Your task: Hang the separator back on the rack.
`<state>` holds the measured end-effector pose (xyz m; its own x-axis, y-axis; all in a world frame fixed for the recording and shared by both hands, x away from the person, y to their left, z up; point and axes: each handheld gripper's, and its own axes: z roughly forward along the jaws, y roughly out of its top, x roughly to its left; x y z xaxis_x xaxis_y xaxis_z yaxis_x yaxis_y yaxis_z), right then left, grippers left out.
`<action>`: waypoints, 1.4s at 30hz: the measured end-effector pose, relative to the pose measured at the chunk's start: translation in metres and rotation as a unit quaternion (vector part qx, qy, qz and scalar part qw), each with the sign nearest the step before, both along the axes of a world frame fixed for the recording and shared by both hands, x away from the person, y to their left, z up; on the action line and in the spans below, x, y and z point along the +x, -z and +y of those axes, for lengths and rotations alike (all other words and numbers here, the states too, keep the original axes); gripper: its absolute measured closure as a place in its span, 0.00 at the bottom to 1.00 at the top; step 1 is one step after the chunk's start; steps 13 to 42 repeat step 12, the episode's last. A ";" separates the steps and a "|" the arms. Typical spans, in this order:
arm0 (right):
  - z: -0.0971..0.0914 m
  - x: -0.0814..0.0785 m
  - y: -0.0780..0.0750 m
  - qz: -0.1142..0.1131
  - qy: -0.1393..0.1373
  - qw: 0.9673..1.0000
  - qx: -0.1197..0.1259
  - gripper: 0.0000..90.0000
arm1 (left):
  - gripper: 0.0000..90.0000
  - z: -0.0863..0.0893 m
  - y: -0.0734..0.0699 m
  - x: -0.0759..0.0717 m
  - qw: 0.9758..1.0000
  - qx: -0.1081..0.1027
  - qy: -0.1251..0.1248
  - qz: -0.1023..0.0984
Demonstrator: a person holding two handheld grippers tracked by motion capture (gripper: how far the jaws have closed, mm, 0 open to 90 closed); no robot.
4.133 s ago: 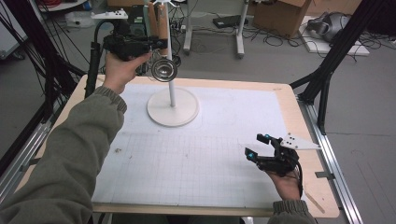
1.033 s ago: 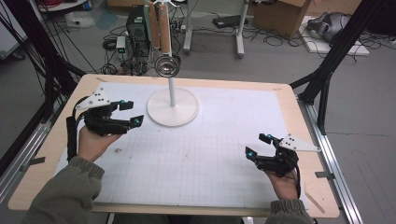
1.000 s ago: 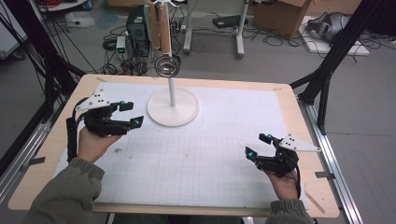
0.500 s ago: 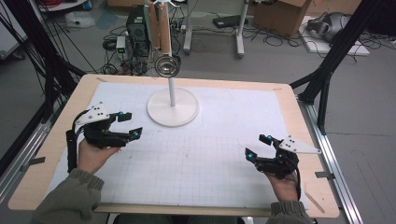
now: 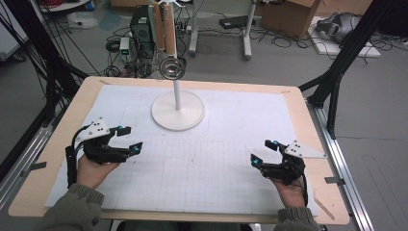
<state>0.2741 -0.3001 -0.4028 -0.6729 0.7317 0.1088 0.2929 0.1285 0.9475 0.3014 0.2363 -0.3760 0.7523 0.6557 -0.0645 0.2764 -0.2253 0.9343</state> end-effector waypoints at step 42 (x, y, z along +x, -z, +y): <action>0.001 0.002 0.005 0.004 0.000 1.000 -0.003 0.20 | 0.26 0.004 0.017 -0.012 1.000 0.010 -0.008 0.007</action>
